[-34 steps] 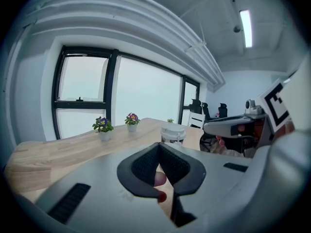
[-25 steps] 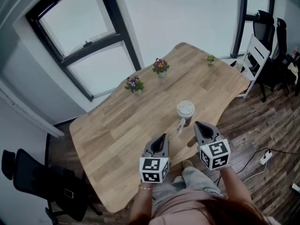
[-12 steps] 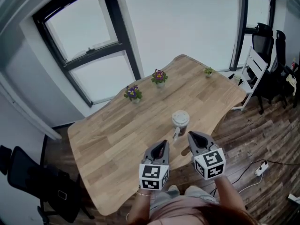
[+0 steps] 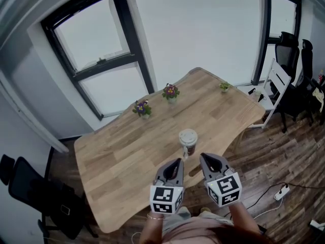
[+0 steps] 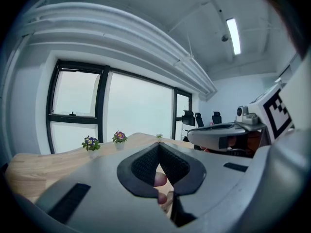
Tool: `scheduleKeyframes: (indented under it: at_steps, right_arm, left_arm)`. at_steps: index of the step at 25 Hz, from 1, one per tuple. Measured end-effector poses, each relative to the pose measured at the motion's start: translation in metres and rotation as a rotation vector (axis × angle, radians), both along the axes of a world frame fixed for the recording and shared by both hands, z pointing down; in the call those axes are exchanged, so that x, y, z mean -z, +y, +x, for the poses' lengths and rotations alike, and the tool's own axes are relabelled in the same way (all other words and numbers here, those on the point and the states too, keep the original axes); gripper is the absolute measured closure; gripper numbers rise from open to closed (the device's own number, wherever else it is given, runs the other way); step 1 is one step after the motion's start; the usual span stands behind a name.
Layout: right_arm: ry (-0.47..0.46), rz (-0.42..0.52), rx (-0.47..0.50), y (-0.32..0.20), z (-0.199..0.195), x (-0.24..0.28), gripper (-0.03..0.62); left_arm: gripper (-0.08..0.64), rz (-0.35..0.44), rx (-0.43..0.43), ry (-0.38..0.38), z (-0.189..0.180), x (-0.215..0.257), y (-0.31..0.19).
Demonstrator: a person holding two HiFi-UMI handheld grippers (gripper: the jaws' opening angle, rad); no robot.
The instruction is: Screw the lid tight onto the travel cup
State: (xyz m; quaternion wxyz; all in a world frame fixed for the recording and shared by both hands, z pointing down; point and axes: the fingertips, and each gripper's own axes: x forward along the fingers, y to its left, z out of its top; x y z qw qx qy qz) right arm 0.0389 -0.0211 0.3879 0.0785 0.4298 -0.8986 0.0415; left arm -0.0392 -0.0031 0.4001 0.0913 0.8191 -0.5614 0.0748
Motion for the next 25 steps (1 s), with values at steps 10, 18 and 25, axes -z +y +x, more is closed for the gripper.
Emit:
scheduleKeyframes:
  at_steps: [10,18,25]
  right_arm:
    - [-0.061,-0.024,0.046,0.007,0.027,0.016,0.592]
    - [-0.123,-0.041,0.070,0.006,0.043,0.025,0.592]
    - [-0.138,-0.049,0.101,-0.001,0.049,0.024,0.592]
  left_arm:
    - [0.558,0.018,0.028,-0.014,0.033,0.016,0.004]
    - [0.558,0.019,0.060,-0.021,0.045,0.020,0.004]
    - [0.558,0.025,0.080,-0.040,0.053,0.022,-0.004]
